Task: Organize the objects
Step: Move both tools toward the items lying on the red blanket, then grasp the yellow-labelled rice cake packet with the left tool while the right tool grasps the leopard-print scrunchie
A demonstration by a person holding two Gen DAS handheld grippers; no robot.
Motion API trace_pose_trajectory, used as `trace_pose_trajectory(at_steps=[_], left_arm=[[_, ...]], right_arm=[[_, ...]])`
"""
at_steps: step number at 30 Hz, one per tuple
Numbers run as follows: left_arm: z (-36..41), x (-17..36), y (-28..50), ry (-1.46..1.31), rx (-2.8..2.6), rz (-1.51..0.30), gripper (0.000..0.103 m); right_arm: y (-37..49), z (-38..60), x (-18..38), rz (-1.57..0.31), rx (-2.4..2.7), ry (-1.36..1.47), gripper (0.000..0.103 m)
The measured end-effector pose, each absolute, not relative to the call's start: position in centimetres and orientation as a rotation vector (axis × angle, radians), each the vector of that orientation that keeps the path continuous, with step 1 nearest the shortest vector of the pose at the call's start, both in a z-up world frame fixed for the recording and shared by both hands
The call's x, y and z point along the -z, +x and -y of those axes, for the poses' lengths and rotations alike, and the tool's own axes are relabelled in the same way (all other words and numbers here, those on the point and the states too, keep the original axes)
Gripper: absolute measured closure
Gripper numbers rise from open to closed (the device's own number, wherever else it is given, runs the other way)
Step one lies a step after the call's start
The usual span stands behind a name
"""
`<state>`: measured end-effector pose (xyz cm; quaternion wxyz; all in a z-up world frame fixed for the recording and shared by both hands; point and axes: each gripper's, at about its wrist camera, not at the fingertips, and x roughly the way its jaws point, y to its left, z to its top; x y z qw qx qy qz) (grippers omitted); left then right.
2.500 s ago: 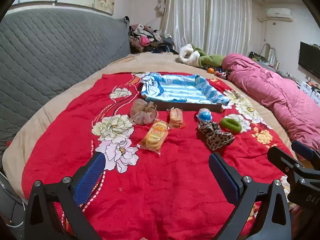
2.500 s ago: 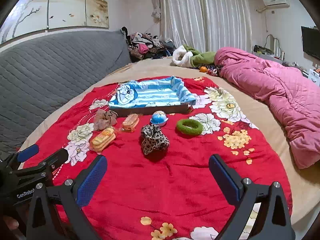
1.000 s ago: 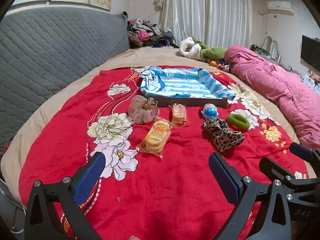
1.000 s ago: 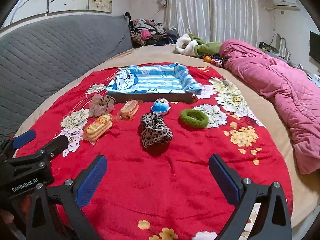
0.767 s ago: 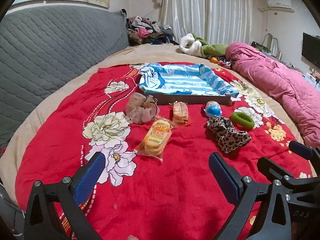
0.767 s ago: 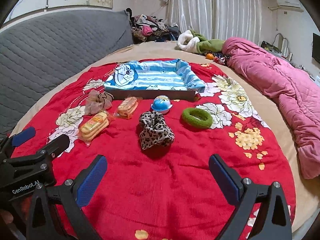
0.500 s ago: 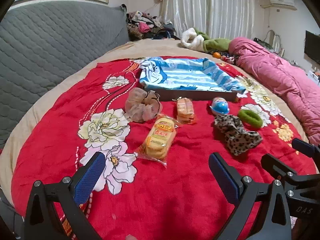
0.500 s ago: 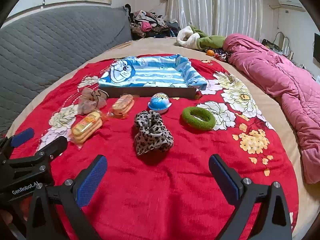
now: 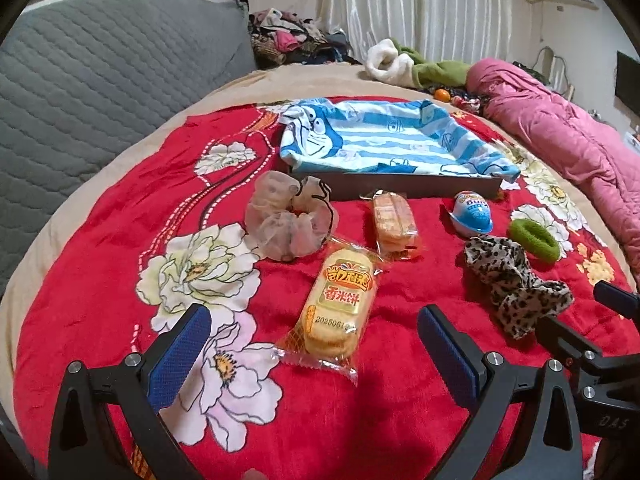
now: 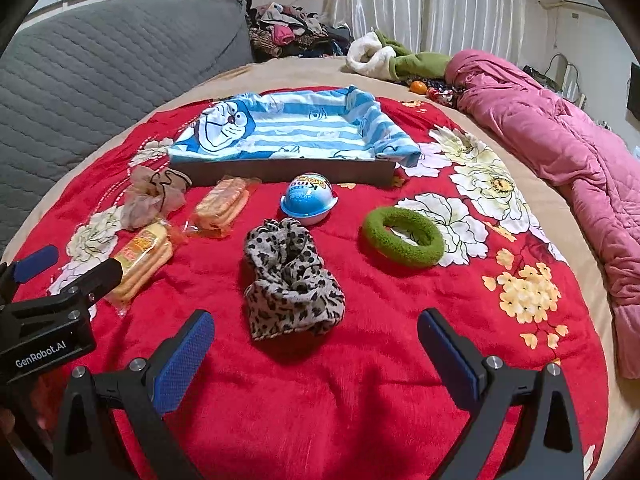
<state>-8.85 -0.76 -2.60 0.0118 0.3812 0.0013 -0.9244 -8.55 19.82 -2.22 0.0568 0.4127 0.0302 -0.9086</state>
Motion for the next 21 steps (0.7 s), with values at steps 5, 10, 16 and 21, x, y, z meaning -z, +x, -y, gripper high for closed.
trace_pose_trajectory(at_steps=[5,10,16,21], left_arm=[[0.4,3.3,-10.0,1.189,2.883,0.025,0.0],[0.5,4.2,-11.0,1.223,2.873,0.015,0.0],[0.4,5.2,-12.3,1.24,2.874,0.032,0.0],[0.5,6.0,-13.1,1.272,2.86,0.033,0.001]], right_arm=[[-9.5,-19.8,3.0,-0.085,2.739,1.278,0.001],[-10.6,-19.6,3.7,-0.087,2.729,1.301,0.001],[-11.9,-19.2,4.6,-0.104,2.716,1.329,0.001],[-12.8,-19.1,5.3,-0.092,2.694,1.356,0.01]])
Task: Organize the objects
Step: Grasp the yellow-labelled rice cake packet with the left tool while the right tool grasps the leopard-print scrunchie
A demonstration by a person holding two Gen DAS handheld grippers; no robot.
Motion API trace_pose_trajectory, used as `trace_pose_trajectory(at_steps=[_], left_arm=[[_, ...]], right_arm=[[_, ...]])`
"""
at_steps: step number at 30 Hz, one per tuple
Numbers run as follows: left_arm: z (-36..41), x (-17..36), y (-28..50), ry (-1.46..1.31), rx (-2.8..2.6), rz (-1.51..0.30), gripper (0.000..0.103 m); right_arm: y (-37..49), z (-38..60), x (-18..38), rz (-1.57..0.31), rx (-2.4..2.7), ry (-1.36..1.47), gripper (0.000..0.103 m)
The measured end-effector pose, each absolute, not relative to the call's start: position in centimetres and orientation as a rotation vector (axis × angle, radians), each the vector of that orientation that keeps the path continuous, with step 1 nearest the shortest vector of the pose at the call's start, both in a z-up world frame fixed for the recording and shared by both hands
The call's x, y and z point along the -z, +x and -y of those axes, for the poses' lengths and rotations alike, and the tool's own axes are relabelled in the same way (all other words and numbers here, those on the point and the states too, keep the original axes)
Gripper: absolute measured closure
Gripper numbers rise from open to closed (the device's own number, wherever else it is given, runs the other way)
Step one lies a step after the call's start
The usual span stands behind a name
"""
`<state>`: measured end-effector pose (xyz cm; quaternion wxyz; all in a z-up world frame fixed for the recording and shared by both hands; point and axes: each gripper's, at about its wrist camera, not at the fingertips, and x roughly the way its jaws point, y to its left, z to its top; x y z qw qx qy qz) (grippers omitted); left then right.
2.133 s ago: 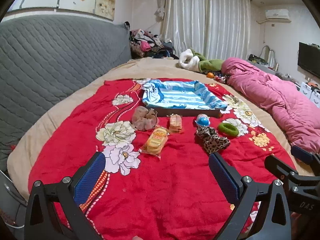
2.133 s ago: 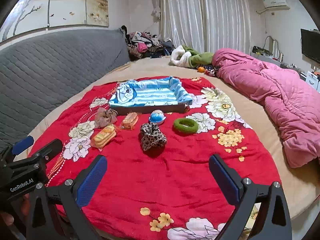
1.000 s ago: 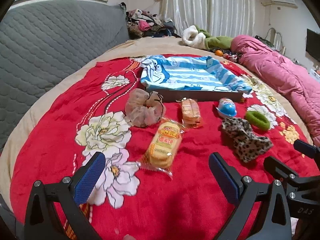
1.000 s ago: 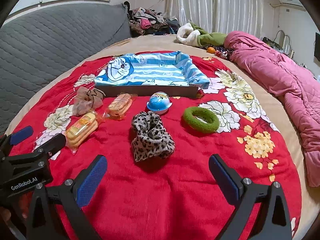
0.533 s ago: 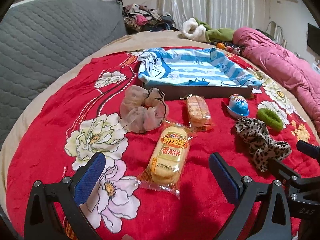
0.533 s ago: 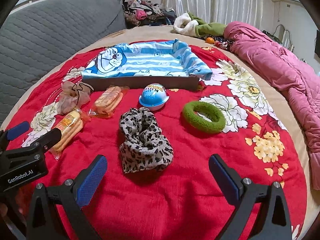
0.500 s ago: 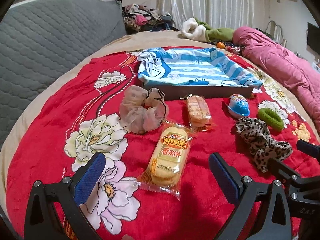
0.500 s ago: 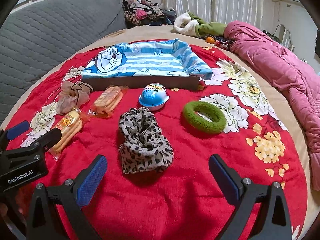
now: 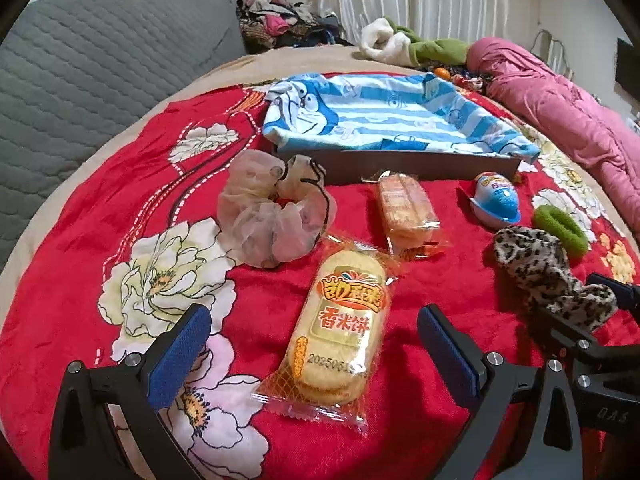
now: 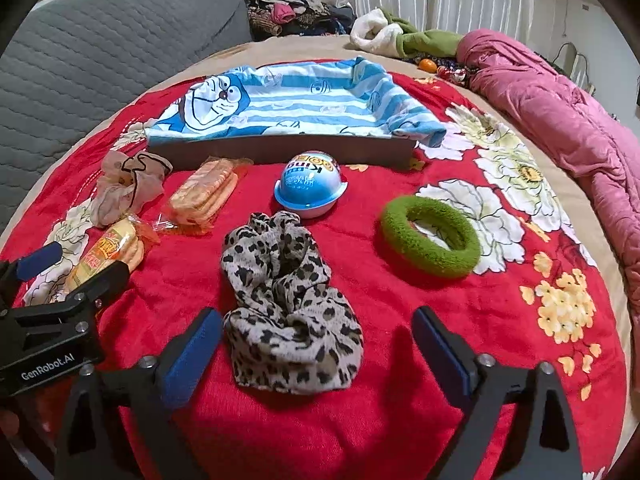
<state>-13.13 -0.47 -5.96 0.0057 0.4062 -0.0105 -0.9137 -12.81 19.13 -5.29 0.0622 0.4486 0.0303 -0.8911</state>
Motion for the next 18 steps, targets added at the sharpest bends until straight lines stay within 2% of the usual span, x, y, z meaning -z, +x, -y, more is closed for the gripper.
trace_pose_trajectory(at_steps=[2,8,10,12,16,18], left_arm=[[0.4,6.1,-13.3,1.268,2.852,0.049,0.001],[0.4,6.8,-13.6,1.333,2.817,0.101,0.016],[0.4,7.0,-13.7,1.379,2.826,0.08,0.036],[0.4,7.3,-13.9,1.43,2.844,0.047,0.046],[0.1,7.4,-13.9,1.449,2.874,0.06,0.059],[0.2,7.4,-13.8,1.467,2.88,0.059,0.062]], right_arm=[[-13.2,-19.1,5.6,-0.09,2.681,1.375,0.014],[-13.7,-18.8,6.2,-0.073,2.655,1.399,0.028],[-13.7,-18.6,6.3,-0.084,2.652,1.397,0.032],[-13.7,-18.6,6.2,-0.085,2.655,1.389,0.04],[-13.9,-18.5,6.0,-0.088,2.646,1.386,0.055],[-13.8,-18.6,6.0,-0.085,2.64,1.386,0.063]])
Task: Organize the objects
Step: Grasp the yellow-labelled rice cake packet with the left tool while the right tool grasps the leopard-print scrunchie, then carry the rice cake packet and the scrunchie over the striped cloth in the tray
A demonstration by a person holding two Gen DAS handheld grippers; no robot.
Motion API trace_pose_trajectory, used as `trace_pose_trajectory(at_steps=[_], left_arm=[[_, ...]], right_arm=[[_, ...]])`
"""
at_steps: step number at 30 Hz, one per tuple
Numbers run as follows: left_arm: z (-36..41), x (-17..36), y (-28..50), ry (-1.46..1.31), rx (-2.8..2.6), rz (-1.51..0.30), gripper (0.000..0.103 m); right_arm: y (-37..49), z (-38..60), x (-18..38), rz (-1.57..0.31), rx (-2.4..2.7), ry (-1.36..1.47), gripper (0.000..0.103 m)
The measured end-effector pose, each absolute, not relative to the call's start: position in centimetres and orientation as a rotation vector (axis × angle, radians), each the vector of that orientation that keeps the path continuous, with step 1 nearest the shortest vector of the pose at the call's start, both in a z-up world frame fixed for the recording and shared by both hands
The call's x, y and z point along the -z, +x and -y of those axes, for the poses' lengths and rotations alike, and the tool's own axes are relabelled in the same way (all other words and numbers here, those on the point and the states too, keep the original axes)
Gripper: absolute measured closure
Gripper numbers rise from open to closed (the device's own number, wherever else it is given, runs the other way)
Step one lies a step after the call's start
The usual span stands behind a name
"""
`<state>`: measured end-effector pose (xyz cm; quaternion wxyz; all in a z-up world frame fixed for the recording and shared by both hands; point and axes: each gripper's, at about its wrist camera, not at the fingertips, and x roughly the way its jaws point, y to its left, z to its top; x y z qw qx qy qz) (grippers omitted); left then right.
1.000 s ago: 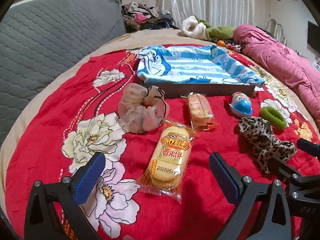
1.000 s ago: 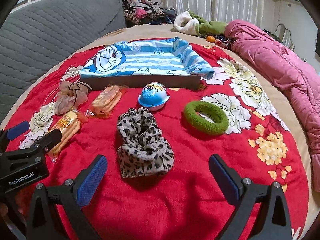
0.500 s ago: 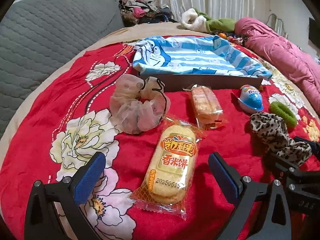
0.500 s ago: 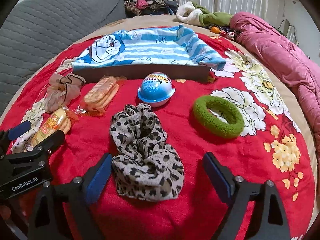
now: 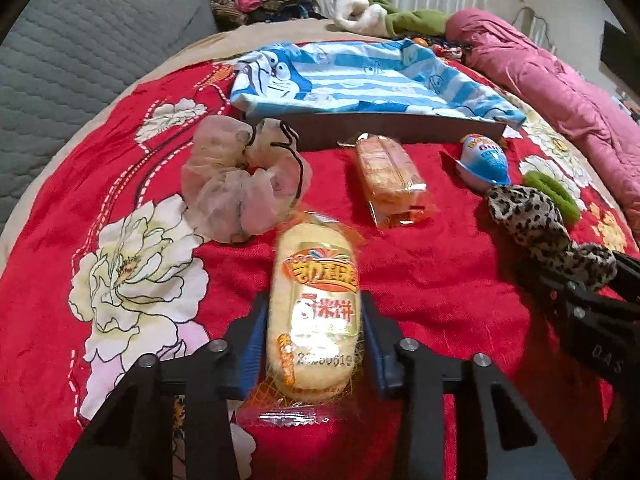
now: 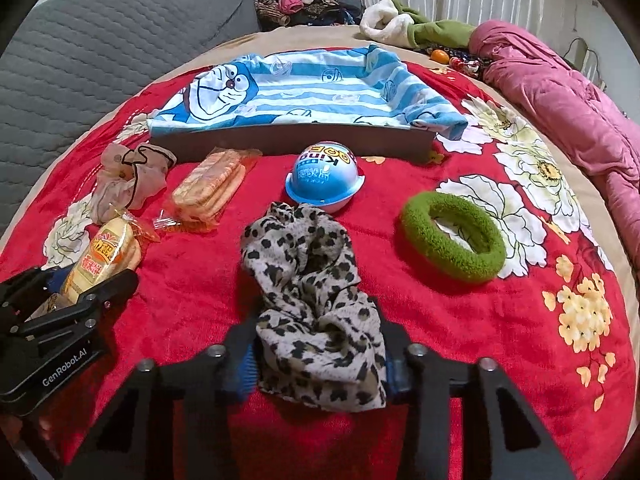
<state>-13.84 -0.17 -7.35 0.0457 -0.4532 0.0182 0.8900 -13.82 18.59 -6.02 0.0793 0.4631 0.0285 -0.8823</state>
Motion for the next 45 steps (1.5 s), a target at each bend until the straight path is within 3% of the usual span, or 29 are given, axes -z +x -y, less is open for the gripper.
trace_pose_trajectory(at_steps=[5,11,45], left_arm=[[0.2,7.2,-13.4,-1.378,-2.696,-0.069,0.064],[0.3,6.8,-12.9,-1.354,-2.698,-0.033,0.064],[-1.8,-3.0,-10.4,-1.131,-2.848,-0.053,0.064]], right_arm=[[-13.4,-19.0,5.6,-0.058,2.63,1.365,0.079],[-12.9,-19.1,5.2,-0.039,2.622,1.346,0.086],[-9.6,-19.3,-3.3,-0.035,2.7,1.097,0.087]])
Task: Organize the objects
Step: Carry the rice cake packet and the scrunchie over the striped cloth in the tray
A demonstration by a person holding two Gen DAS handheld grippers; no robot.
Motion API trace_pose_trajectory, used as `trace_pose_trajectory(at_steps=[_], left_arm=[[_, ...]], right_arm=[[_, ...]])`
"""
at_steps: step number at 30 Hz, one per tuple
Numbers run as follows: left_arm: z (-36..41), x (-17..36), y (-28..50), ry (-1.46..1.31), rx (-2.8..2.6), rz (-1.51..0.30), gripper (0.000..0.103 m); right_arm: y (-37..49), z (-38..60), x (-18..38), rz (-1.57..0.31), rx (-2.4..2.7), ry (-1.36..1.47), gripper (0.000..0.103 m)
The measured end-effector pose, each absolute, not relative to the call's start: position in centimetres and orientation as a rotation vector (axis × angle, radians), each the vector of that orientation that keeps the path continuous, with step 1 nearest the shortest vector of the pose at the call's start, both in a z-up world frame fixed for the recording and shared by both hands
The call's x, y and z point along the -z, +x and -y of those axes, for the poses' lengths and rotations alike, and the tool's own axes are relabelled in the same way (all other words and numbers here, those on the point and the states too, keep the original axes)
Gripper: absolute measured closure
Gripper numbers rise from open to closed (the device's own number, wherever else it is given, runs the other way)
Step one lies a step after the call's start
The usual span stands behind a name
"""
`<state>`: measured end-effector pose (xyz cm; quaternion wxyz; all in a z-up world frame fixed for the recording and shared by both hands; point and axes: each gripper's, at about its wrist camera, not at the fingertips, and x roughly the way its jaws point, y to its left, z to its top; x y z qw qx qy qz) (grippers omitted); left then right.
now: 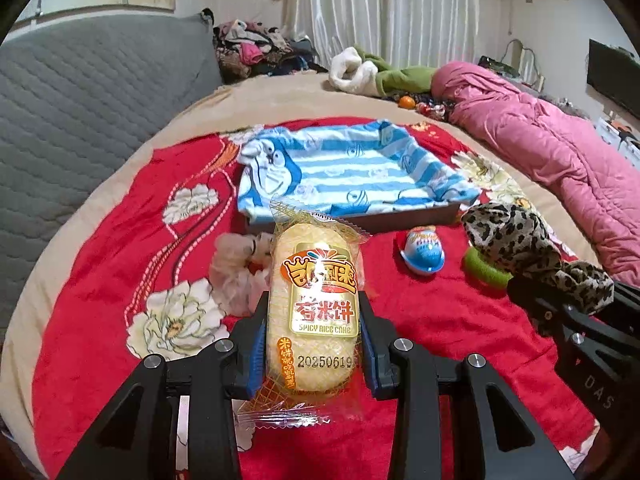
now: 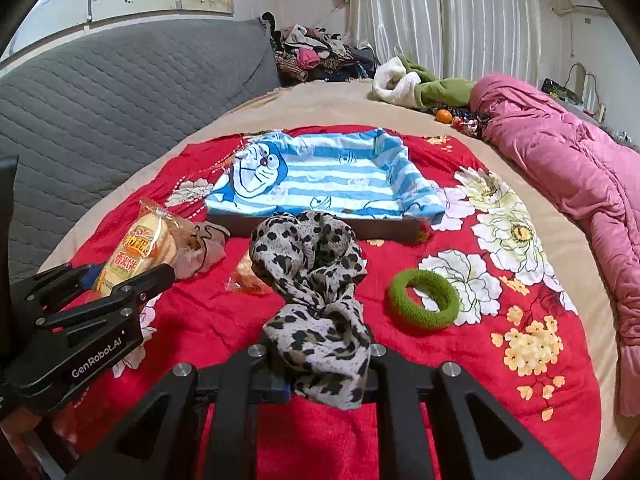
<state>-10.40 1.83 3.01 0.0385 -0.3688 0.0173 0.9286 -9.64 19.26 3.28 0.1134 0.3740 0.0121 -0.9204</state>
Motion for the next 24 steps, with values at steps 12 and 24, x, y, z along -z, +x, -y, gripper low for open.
trace_pose_trajectory(at_steps=[12,24], left_arm=[[-2.4,-7.0,-11.3,-1.035,-2.895,-0.054,0.064],[-2.5,-9.2,-12.9,-0.986,-2.921,-0.041,0.064]], right_arm=[[-9.7,-19.1,-5.9,-0.045,2.722,1.015,0.087],[-11.3,-18.8,-8.5,-0.057,2.754,0.942,0.087]])
